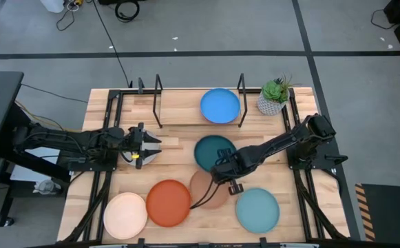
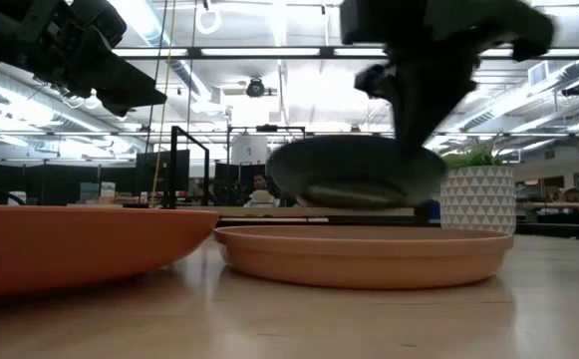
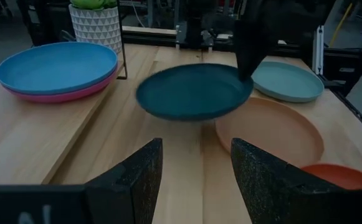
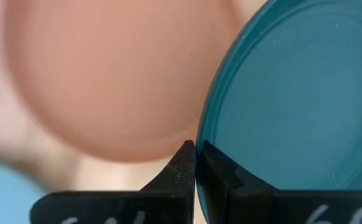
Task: Place and stack plates onto a shelf
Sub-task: Stack the dark green plate on top of the blue plate on the shelf
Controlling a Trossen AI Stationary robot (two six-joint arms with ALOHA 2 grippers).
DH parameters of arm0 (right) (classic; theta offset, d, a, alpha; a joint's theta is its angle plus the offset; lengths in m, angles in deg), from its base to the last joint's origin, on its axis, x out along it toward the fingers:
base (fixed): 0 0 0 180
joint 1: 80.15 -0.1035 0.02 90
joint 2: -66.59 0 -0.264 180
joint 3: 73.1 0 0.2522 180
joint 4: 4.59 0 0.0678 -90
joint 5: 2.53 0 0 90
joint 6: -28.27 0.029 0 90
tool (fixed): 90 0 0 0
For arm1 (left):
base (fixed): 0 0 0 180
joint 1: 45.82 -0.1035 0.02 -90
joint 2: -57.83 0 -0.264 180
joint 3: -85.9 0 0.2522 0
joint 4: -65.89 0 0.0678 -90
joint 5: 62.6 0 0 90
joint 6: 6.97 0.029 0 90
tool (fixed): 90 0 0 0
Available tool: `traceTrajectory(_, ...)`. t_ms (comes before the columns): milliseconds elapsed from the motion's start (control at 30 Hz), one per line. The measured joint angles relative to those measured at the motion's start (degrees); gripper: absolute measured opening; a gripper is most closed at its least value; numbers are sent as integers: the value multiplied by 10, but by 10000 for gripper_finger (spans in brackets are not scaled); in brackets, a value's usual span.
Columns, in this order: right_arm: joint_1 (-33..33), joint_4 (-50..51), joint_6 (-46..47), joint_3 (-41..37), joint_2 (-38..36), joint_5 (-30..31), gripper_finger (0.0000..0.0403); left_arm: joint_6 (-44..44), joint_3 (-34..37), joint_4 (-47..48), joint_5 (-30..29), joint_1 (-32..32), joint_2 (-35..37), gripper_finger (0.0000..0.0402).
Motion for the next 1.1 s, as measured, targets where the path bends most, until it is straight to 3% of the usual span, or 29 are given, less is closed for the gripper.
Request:
traceTrajectory(200,22,-1,-49,24,0,80,18,-3,0,-1,-2,0,0,196)
traceTrajectory(1100,230,-1,-148,29,-7,62,19,-15,0,-2,-7,0,0,196)
